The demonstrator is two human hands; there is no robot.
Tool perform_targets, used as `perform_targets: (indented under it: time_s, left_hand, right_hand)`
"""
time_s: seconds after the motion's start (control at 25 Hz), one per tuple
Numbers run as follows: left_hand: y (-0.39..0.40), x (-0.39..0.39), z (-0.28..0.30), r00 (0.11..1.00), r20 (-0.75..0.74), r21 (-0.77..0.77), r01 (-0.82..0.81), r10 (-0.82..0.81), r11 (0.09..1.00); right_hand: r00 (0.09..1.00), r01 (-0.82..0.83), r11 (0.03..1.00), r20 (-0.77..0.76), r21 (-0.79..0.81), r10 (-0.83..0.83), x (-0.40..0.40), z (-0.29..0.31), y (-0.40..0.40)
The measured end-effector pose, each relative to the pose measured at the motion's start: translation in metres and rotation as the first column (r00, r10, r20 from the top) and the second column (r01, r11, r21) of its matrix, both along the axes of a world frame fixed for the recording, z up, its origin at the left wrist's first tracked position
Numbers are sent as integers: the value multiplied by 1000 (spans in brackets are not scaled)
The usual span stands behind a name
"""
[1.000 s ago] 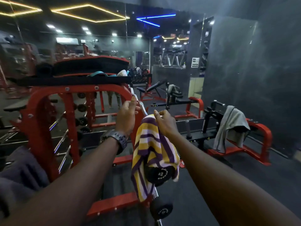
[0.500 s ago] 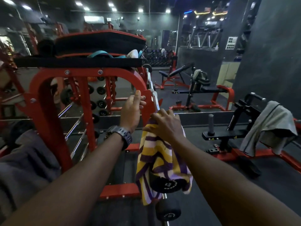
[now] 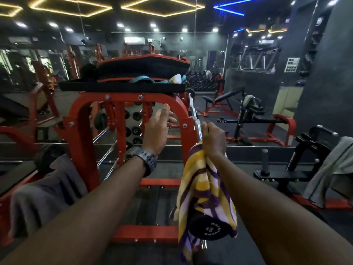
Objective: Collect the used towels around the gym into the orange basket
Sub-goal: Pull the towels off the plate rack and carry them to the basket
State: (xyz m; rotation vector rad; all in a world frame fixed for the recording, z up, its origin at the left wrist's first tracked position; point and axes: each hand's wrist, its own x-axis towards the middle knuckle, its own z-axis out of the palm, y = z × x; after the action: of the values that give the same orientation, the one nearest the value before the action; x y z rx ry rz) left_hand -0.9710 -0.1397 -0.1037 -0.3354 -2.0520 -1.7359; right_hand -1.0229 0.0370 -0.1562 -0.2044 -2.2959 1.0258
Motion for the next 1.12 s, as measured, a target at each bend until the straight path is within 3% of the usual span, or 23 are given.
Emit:
perform_targets:
  time_s: [0.12, 0.24, 0.32, 0.44, 0.64, 0.88, 1.0, 1.12]
  left_hand:
    - [-6, 1, -2, 1000, -6, -27, -10, 10, 1000]
    - [3, 2, -7, 1000, 6, -41, 27, -27, 999]
    - [19, -2, -13, 997, 32, -43, 68, -66, 997]
    - [45, -8, -24, 995, 58, -25, 79, -77, 997]
    - [46, -18, -28, 1000, 13, 30, -6, 6, 1000]
    - [-24, -12, -3, 981, -49, 66, -183, 187, 981]
    - [-82, -6, 12, 951, -59, 77, -299, 304, 951]
    - [-156, 10, 23, 908, -31, 119, -411, 417, 904]
  right_hand:
    - [959, -120, 890, 285, 441, -12, 1, -8, -10]
    - [865, -229, 760, 485, 608, -127, -3, -7, -18]
    - [864, -237, 768, 490, 595, -113, -6, -3, -21]
    - [925, -167, 799, 372, 578, -76, -4, -8, -22]
    - [995, -11, 941, 99, 340, -24, 1, -7, -18]
    - [973, -208, 939, -42, 275, 228, 1, 43, -68]
    - [912, -349, 930, -187, 112, 365, 5, 81, -120]
    - [842, -465, 882, -270, 74, 467, 10, 107, -187]
